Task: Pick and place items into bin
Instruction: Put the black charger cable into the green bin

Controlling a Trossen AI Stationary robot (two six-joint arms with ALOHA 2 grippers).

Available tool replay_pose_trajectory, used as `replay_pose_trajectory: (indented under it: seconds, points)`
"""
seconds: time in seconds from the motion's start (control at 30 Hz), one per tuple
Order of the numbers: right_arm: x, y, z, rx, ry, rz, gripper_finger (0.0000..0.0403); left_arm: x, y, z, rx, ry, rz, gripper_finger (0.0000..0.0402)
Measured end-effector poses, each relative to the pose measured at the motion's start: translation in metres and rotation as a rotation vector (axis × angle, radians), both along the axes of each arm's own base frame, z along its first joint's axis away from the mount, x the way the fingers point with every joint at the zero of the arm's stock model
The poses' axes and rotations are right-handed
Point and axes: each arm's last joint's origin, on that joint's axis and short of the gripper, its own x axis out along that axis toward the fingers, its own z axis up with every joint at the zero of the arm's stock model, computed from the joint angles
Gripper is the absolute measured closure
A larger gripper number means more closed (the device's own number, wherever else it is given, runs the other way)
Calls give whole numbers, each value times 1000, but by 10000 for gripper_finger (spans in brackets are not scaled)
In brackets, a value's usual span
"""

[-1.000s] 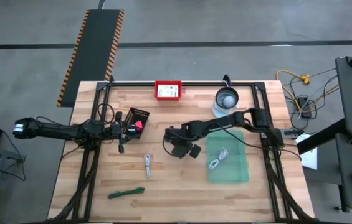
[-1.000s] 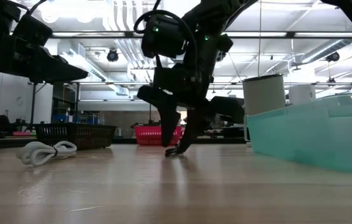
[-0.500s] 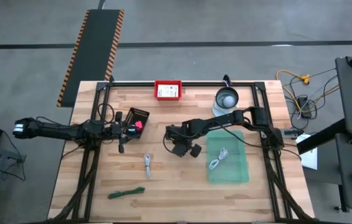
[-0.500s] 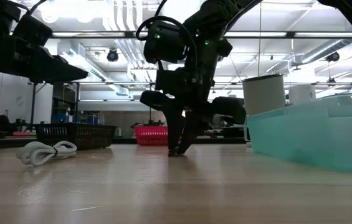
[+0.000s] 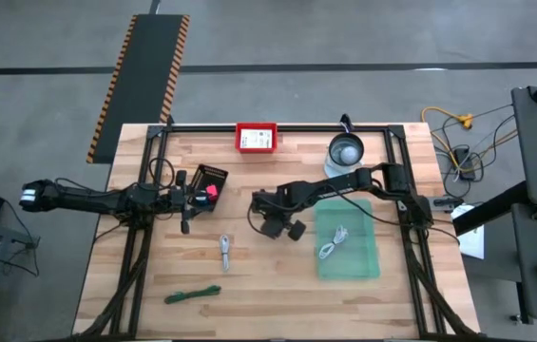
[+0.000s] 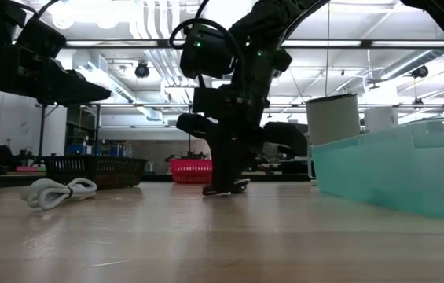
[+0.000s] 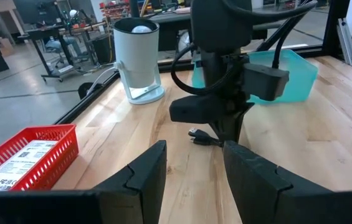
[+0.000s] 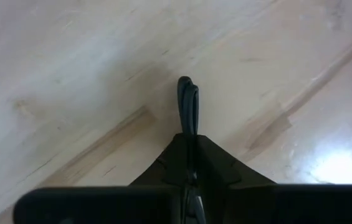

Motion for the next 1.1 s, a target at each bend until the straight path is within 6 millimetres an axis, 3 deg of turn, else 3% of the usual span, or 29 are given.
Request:
replay_pose_trajectory:
  seconds: [0.17,0.67,1.1]
  points:
    - [5,0,7,34,-17,-99,389,0,0,0,0,0,0,258]
    - [28,2,57,224,-136,-419,390,0,0,0,0,0,0,258]
    - [38,7,70,378,-218,-646,391,0,0,0,0,0,0,258]
